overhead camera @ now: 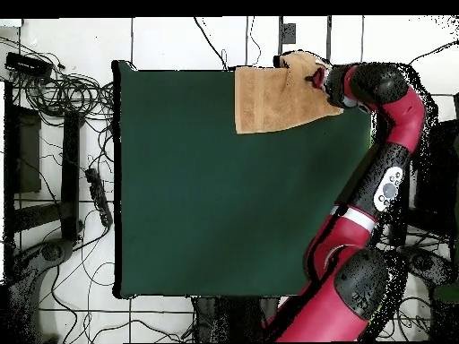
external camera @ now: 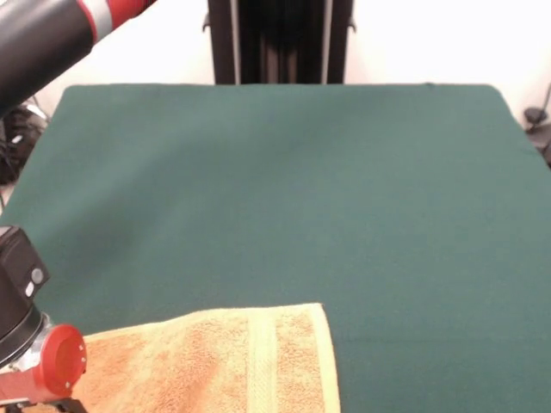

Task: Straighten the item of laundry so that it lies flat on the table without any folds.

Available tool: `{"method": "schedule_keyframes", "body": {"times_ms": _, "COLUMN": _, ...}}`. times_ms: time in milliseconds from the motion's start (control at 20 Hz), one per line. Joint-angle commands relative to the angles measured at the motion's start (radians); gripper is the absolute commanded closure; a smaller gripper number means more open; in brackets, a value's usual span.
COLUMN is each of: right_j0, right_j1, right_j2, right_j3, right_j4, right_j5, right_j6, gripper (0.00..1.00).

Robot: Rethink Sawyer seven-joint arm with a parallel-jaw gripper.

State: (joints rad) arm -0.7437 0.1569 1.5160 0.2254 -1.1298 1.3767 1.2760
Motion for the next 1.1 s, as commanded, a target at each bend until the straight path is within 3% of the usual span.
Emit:
{"method": "schedule_keyframes", "body": {"times_ms": 50, "right_j0": -0.008, "right_j1": 0.064, "right_j2": 0.256, "right_j3": -0.084, "right_j4": -0.296, "right_j5": 0.069, "right_j6": -0.398, "gripper": 0.0}}
{"method": "schedule_keyframes", "body": {"times_ms": 700, "right_j0": -0.036, "right_j1": 0.087, "right_j2": 0.486, "right_j3": -0.11, "right_j4": -0.534, "right_j5": 0.097, "right_j6": -0.506, "gripper": 0.0}}
{"method": "schedule_keyframes", "body": {"times_ms": 750, "right_j0": -0.041, "right_j1": 0.097, "right_j2": 0.53, "right_j3": -0.114, "right_j4": -0.558, "right_j5": 0.095, "right_j6": -0.529, "gripper": 1.0}}
{"method": "schedule_keyframes", "body": {"times_ms": 900, "right_j0": -0.042, "right_j1": 0.104, "right_j2": 0.559, "right_j3": -0.119, "right_j4": -0.558, "right_j5": 0.087, "right_j6": -0.559, "gripper": 1.0}}
{"method": "schedule_keyframes", "body": {"times_ms": 1100, "right_j0": -0.039, "right_j1": 0.091, "right_j2": 0.591, "right_j3": -0.124, "right_j4": -0.644, "right_j5": 0.107, "right_j6": -0.567, "gripper": 1.0}}
